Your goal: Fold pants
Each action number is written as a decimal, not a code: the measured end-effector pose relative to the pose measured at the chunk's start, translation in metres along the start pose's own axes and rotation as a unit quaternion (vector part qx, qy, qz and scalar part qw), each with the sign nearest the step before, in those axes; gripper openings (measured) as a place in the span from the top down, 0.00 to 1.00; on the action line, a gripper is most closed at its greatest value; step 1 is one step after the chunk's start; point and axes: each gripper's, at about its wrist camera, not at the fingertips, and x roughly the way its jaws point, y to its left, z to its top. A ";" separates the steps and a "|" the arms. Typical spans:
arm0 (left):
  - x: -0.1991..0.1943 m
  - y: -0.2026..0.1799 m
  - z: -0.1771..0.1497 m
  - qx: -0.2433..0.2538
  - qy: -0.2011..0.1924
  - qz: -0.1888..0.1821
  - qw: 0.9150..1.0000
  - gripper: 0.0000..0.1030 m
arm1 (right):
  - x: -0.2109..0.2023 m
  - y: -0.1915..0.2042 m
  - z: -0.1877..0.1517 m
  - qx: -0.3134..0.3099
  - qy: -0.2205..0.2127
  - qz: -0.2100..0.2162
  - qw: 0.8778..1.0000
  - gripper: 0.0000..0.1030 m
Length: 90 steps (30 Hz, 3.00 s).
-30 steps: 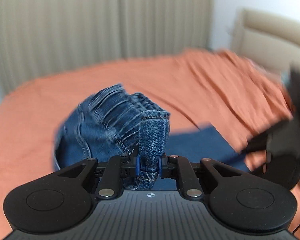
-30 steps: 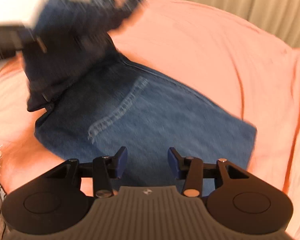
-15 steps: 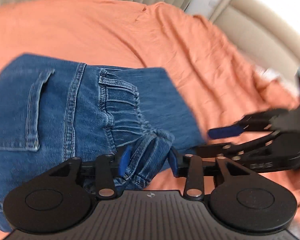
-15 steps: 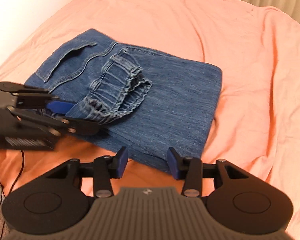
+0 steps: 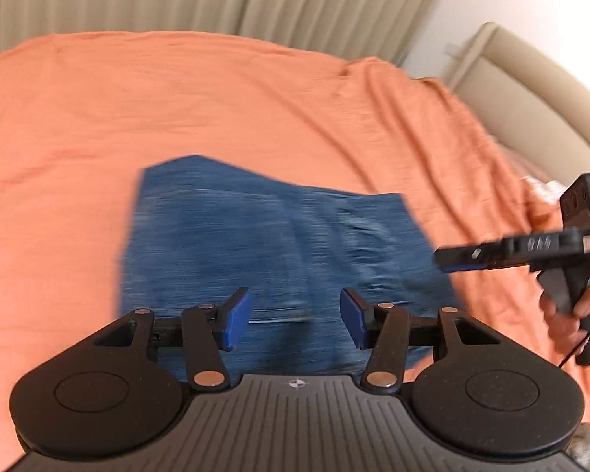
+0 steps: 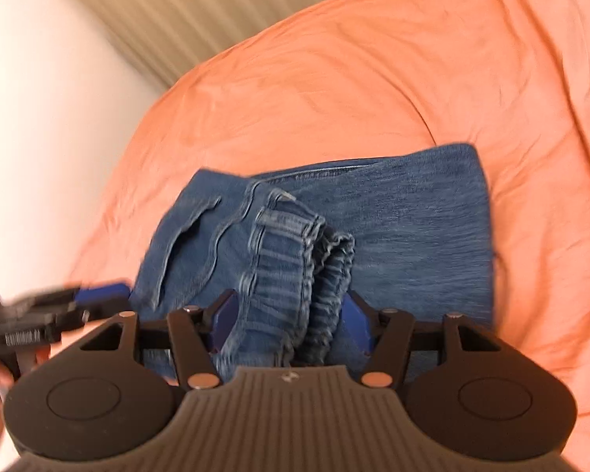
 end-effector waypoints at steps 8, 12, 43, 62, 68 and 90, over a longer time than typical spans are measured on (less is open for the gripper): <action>0.003 0.050 0.004 -0.039 -0.003 0.034 0.999 0.42 | 0.059 -0.030 0.019 0.118 0.005 0.052 0.992 0.36; 0.015 0.063 0.003 -0.048 0.004 0.032 0.998 0.43 | 0.085 -0.037 0.024 0.139 0.006 0.062 0.988 0.41; 0.054 0.029 0.031 -0.028 -0.028 0.016 0.999 0.43 | 0.011 -0.024 0.095 0.043 -0.073 -0.096 0.992 0.85; 0.089 0.035 0.020 0.002 0.027 0.080 0.996 0.51 | 0.041 -0.089 0.067 0.056 -0.076 -0.140 0.986 0.56; 0.037 0.023 0.001 0.016 0.010 0.071 0.997 0.51 | -0.009 -0.038 0.016 -0.023 -0.114 -0.128 0.985 0.70; 0.025 -0.067 -0.085 0.246 0.074 0.155 0.954 0.82 | 0.027 -0.060 -0.059 0.000 -0.165 -0.100 0.981 0.85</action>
